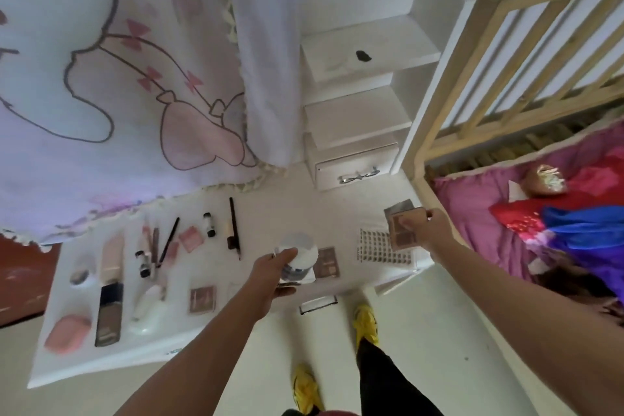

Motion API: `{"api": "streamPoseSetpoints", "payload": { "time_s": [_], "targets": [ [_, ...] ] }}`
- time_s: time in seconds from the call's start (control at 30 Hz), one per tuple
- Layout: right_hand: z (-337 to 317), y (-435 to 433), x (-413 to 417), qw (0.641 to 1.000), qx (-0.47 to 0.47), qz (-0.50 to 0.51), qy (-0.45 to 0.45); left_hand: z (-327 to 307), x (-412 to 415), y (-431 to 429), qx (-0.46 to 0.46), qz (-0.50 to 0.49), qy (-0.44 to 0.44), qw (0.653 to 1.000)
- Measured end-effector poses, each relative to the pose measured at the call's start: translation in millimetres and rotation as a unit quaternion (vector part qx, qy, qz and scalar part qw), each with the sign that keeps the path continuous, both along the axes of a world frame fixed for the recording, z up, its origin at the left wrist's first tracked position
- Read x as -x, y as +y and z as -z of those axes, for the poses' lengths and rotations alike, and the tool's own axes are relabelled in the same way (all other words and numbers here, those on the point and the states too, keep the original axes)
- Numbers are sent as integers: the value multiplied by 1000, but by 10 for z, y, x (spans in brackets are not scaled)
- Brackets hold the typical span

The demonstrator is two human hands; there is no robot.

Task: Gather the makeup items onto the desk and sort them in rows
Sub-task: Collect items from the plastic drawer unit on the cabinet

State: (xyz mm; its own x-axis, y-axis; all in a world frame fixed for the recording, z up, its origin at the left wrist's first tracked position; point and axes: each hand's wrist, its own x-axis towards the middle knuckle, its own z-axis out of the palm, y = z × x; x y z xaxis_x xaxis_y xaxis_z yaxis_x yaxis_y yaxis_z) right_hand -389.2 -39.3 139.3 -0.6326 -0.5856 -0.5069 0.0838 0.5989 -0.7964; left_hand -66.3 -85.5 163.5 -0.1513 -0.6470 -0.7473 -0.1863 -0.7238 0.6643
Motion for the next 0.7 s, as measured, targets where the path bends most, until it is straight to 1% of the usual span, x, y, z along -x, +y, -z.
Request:
{"api": "streamPoseSetpoints", "payload": {
  "time_s": [0.1,0.23,0.3,0.4,0.47,0.53,0.63,0.7],
  "targets": [
    [354,-437,437,999,2,1,-48,79,187,-161,-19,-28,-19,999],
    [708,-903,773,997,-7,-5,-79,158,415,-392,-39,-50,-49,997],
    [636,-1070,781,996,-27,-11,-85,195,561,-524,-45,-64,-55,995],
    [731,-1205,805,994,-61,-35,-79,271,751,-626,-61,-81,-60,993],
    [734,-1250,798,993,-93,-54,-54,324,848,-662,-70,-82,-63,992],
    [685,-1274,814,989,-119,-93,0,373,918,-690,-84,-84,-64,991],
    [625,-1264,851,966,-158,-180,100,389,985,-715,-96,-85,-60,990],
    [595,-1265,875,958,-158,-203,127,381,1014,-723,-100,-85,-51,990]
  ]
}}
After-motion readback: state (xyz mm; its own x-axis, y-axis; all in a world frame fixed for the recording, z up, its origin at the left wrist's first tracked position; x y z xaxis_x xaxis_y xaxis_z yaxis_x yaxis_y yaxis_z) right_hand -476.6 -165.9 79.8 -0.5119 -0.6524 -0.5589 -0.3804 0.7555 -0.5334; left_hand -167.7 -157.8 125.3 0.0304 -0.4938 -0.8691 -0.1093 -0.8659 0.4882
